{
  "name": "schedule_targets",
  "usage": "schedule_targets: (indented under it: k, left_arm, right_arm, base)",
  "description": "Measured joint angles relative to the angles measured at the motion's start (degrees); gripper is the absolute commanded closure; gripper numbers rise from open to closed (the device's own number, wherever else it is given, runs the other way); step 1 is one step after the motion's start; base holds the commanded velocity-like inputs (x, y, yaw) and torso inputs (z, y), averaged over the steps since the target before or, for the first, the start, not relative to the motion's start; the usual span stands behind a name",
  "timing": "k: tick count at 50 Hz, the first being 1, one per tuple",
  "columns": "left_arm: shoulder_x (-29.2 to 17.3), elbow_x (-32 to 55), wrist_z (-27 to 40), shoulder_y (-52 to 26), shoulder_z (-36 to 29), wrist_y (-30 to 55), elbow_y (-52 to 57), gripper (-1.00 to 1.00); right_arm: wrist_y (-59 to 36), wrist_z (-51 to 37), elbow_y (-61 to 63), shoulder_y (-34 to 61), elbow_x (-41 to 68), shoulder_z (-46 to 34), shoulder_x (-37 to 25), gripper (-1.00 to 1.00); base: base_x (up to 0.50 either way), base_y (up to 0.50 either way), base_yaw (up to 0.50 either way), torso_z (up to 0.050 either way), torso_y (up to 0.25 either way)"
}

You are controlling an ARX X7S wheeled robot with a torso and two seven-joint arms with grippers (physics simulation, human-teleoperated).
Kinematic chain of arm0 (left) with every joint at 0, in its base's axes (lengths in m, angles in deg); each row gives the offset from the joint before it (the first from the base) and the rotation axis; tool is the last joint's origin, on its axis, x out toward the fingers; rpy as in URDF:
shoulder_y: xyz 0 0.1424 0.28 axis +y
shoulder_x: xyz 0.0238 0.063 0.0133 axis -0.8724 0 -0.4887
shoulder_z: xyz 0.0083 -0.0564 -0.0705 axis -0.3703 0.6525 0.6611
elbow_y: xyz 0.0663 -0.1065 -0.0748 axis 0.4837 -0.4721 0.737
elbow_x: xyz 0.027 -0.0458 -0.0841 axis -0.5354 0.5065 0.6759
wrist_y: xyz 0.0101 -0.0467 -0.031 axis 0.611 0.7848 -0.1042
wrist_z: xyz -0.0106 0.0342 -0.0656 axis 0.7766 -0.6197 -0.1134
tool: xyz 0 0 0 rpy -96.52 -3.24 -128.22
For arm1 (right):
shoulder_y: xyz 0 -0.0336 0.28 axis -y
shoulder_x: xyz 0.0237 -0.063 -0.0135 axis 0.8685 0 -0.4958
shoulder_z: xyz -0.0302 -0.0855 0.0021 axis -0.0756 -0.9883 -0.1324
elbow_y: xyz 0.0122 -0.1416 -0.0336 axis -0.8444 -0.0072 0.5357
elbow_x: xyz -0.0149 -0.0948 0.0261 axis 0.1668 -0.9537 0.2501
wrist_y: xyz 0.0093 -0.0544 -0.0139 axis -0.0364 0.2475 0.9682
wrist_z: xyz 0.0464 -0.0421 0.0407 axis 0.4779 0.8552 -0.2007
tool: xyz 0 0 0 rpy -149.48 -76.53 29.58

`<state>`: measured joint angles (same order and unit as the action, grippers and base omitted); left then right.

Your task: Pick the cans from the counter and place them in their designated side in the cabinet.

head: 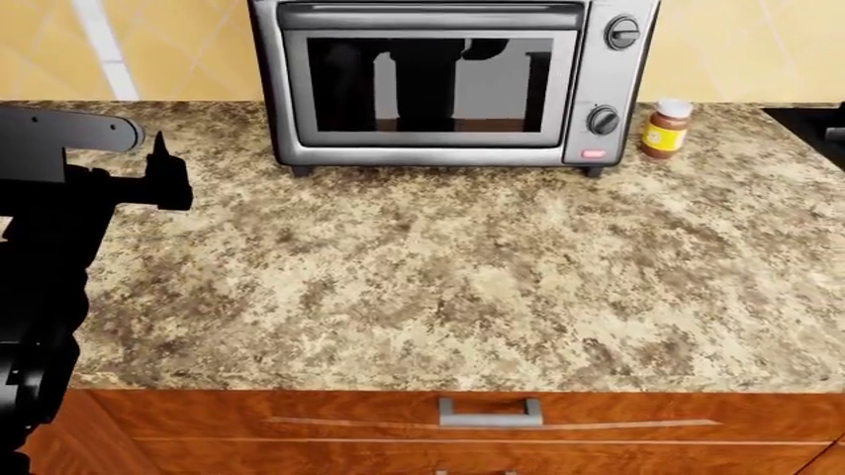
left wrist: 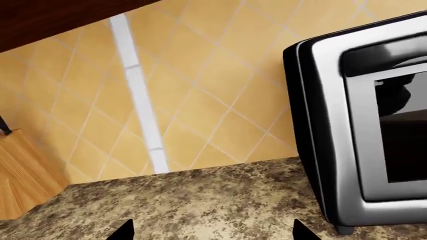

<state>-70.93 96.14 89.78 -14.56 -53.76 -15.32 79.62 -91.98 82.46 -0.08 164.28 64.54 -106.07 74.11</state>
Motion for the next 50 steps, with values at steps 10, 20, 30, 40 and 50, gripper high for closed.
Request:
schedule_targets:
  k: [10, 20, 30, 40, 50]
  left_arm:
    - [-0.13, -0.23, 0.16, 0.01, -0.18, -0.36, -0.19, -1.0]
    - [-0.14, -0.33, 0.16, -0.08, -0.41, -0.88, -0.59, -1.0]
    - [-0.51, -0.51, 0.95, -0.07, 0.1, -0.47, -0.03, -1.0]
    - [-0.93, -0.84, 2.04, 0.08, 1.09, -0.08, 0.38, -1.0]
    - [-1.26, -0.55, 2.38, 0.53, 1.84, 0.08, 0.84, -1.0]
  right_arm:
    - [0.48, 3.77, -2.71, 0.23, -13.45, 10.24, 3.15, 1.0]
    - [1.99, 5.72, -4.11, 0.2, -18.62, 13.86, 4.74, 1.0]
    - [2.33, 6.25, -3.18, 0.09, -18.81, 13.4, 6.2, 1.0]
    - [1.82, 5.2, 0.05, 0.06, -19.01, 13.62, 6.79, 1.0]
    - [1.33, 2.6, 1.14, 0.08, -21.67, 15.25, 6.96, 1.0]
  base:
    - [0.07, -0.29, 0.0, 0.0, 0.0]
    - [0.49, -0.06, 0.0, 0.0, 0.0]
    - [0.5, -0.02, 0.0, 0.0, 0.002]
    - [0.47, -0.01, 0.0, 0.0, 0.001]
    - [0.0, 0.0, 0.0, 0.0, 0.001]
